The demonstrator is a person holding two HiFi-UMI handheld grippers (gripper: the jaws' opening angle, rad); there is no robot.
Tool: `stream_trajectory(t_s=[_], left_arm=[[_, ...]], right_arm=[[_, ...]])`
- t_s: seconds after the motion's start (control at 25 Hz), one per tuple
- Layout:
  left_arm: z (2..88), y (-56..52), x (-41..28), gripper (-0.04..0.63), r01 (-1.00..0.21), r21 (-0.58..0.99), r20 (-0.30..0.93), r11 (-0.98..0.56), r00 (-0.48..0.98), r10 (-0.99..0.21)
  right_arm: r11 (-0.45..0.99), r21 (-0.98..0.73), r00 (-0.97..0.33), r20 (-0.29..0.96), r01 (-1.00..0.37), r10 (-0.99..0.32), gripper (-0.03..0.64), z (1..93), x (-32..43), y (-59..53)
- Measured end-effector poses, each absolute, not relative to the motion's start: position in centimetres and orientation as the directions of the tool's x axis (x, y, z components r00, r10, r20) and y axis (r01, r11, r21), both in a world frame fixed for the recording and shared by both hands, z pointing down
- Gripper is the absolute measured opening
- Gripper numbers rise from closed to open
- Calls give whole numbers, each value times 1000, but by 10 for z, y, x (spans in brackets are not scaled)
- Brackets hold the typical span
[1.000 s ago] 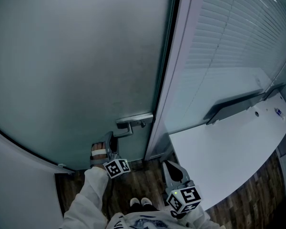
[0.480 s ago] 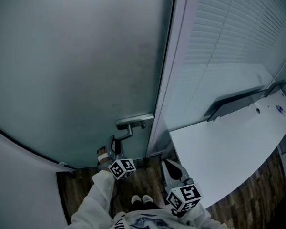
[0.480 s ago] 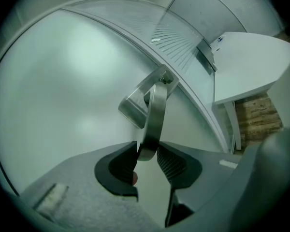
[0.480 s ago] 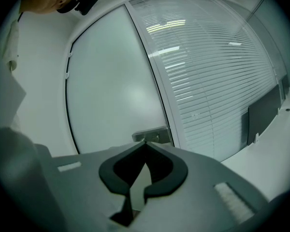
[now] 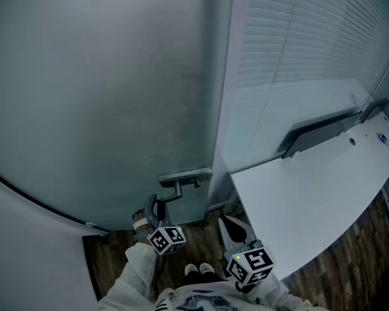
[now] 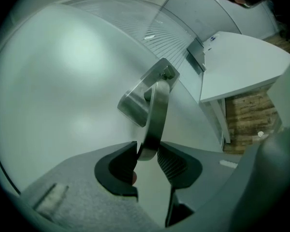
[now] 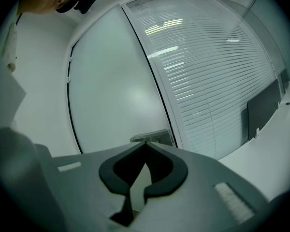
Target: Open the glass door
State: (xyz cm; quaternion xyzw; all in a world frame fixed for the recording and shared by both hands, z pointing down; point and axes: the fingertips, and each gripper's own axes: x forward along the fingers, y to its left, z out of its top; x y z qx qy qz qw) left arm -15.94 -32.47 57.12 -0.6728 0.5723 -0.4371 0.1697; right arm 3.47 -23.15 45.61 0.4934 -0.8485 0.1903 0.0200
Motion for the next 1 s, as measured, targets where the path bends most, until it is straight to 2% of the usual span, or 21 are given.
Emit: stream_trajectory(t_s=[0.6,0.92,1.0], left_arm=[[571,-268,-154,156,-493,-821,374,-287,-84,-924],[560,-248,-155,163,-480,-849,326,-221,-148,-934],[558,-234,-156,162,-513,-837,313,-191,-162,-936]], right_arm=[[502,-328,-577,196,-800,-793,5,479,38,-207],[520,-335,-598,199,-786,-776,5,483,51,-175],[516,-337,-595,202,-788,-778,5,484,56,-165]])
